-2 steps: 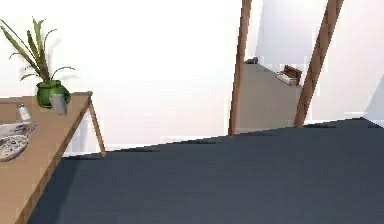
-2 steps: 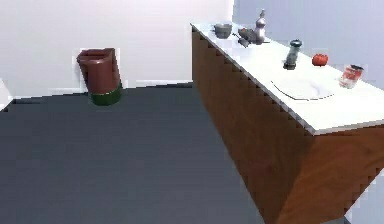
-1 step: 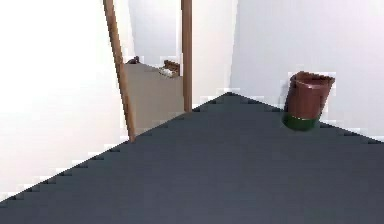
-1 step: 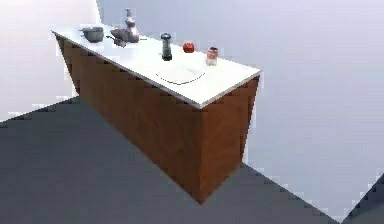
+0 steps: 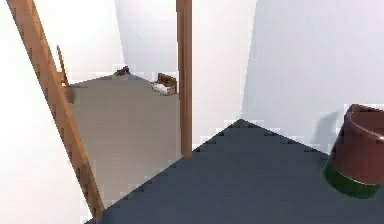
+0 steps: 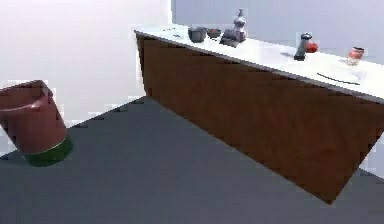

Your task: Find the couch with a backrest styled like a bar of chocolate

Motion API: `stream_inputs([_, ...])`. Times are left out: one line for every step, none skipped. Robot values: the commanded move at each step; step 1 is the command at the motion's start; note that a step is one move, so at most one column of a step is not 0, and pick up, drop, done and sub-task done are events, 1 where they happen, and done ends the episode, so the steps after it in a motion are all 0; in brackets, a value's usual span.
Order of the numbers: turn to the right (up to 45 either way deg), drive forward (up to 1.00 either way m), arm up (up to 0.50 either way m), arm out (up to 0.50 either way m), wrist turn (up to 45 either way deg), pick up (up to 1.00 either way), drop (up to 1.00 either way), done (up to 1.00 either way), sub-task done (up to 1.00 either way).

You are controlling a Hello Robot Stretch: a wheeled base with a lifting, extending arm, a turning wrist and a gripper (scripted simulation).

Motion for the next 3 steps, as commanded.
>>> stream_inputs([0.0,1.00,0.00,0.00,0.0,0.00,0.00,0.00,0.00])
stream_inputs([12.0,0.00,0.00,0.00,0.0,0.00,0.00,0.00,0.00])
stream_inputs([0.0,0.20,0.00,0.00,0.0,0.00,0.00,0.00,0.00])
